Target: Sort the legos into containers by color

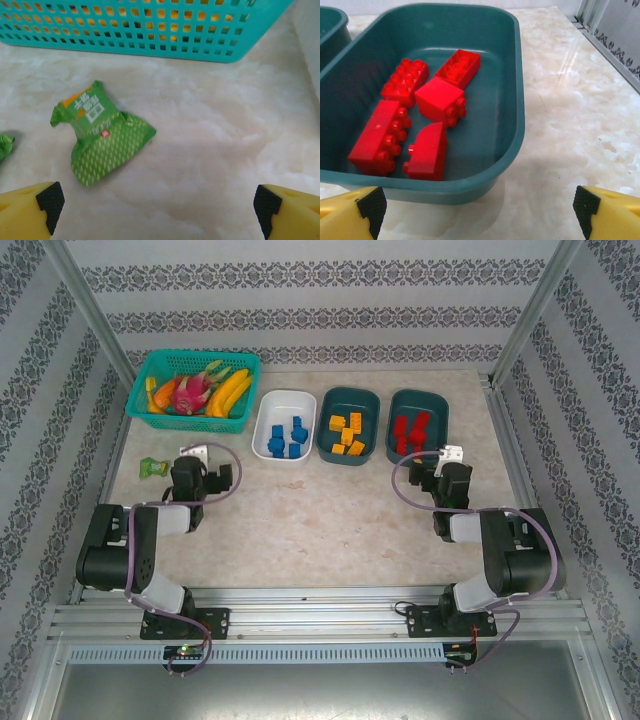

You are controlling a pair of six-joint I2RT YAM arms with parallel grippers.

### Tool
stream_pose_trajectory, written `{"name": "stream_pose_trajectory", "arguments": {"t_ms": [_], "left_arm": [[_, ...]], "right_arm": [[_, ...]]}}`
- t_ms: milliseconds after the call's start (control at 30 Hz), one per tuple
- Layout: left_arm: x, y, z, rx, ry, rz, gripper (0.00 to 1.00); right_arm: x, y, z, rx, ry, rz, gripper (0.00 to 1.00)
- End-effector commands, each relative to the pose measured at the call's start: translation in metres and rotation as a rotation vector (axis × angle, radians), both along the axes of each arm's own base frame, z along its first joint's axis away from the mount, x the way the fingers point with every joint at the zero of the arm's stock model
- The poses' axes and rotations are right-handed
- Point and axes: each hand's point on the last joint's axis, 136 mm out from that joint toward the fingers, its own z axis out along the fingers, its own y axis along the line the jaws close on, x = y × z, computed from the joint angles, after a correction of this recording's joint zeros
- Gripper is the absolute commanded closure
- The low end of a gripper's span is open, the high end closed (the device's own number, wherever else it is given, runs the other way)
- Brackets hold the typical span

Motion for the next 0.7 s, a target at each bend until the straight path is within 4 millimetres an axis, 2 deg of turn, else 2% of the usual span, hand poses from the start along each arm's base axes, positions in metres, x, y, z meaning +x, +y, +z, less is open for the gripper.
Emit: {"name": "stream_pose_trajectory", "arguments": {"t_ms": [0,600,667], "left_arm": [[0.006,0.005,0.021,0.006,-0.124,0.009,0.0],[0.008,0.002,0.022,0.02,-0.134,-0.007,0.0],[0.008,0.003,0.021,0.018,-0.132,-0.007,0.0]], "right_arm": [[0.01,0.005,0.021,-0.018,-0.086,0.021,0.02],[0.012,0.009,0.022,-0.025,-0.083,0.035,0.02],[0.012,0.018,0.021,-0.029,-0.078,0.093,0.02]]}}
